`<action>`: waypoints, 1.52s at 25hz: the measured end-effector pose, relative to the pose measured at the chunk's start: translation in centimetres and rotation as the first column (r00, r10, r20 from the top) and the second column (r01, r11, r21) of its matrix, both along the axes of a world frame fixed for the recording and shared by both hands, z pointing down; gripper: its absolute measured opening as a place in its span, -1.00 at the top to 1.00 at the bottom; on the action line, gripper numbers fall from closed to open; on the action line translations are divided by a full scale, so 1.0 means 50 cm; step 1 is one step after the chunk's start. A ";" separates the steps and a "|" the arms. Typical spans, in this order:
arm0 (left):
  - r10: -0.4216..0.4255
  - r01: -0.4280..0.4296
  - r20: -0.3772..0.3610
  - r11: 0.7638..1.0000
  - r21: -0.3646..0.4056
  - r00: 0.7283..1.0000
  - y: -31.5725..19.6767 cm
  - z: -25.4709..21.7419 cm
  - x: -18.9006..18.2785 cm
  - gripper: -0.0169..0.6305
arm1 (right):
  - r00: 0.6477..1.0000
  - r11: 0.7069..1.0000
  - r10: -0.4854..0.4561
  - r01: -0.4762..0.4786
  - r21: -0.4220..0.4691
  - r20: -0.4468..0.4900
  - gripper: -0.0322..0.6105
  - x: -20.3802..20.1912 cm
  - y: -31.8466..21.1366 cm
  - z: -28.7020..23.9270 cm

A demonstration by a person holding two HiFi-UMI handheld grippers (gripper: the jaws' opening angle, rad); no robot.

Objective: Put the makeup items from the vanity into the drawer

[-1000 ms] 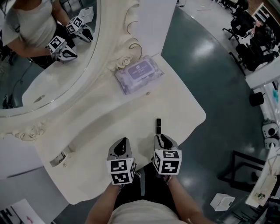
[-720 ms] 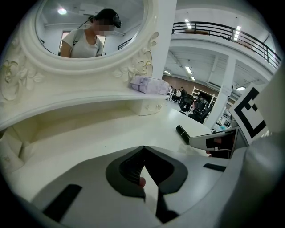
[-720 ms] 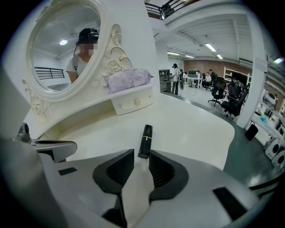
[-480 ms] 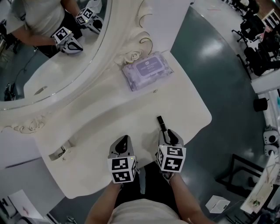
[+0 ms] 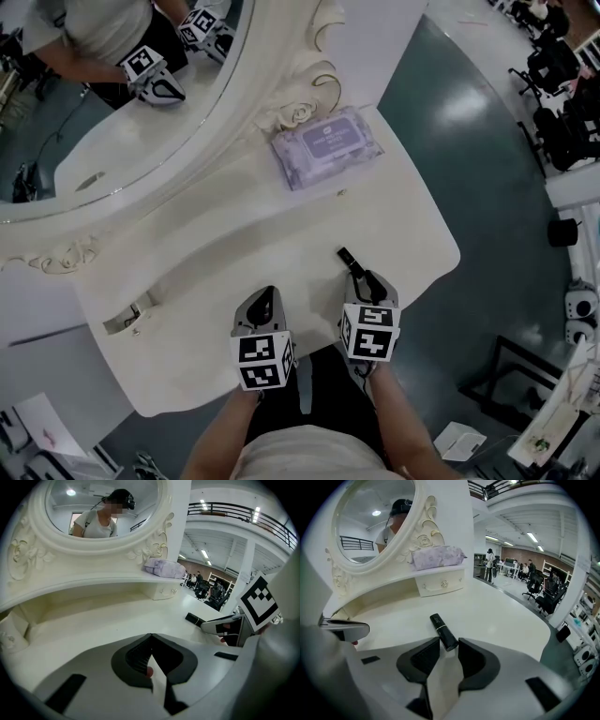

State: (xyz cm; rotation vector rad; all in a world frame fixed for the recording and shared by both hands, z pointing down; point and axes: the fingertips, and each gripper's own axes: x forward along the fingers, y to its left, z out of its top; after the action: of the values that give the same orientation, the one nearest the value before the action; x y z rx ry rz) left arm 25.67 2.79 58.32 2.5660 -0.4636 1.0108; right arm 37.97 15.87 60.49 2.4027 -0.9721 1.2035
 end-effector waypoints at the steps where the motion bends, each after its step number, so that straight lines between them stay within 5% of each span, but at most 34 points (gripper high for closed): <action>1: -0.005 0.005 0.002 1.000 0.000 1.000 -0.001 0.001 -0.002 0.92 | 1.000 1.000 -0.007 0.007 -0.002 -0.001 0.48 0.002 -0.001 0.001; 13: -0.058 0.058 0.016 0.998 0.005 0.998 -0.006 0.004 -0.032 0.92 | 0.983 0.983 -0.182 0.182 -0.010 0.004 0.54 0.008 -0.027 0.006; 22: -0.081 0.081 0.007 0.997 0.017 0.997 0.000 -0.012 -0.060 0.92 | 0.965 0.966 -0.258 0.257 0.023 0.040 0.58 -0.058 -0.067 0.001; 38: -0.195 0.196 -0.036 0.980 0.026 0.980 -0.052 -0.051 -0.140 0.92 | 0.928 0.920 -0.371 0.373 0.121 -0.041 0.60 -0.148 -0.178 -0.085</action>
State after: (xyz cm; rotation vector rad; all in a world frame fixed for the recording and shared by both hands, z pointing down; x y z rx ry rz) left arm 18.66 0.18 55.75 2.4989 -0.7114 0.8972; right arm 30.56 6.99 56.22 2.1728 -1.4599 1.0046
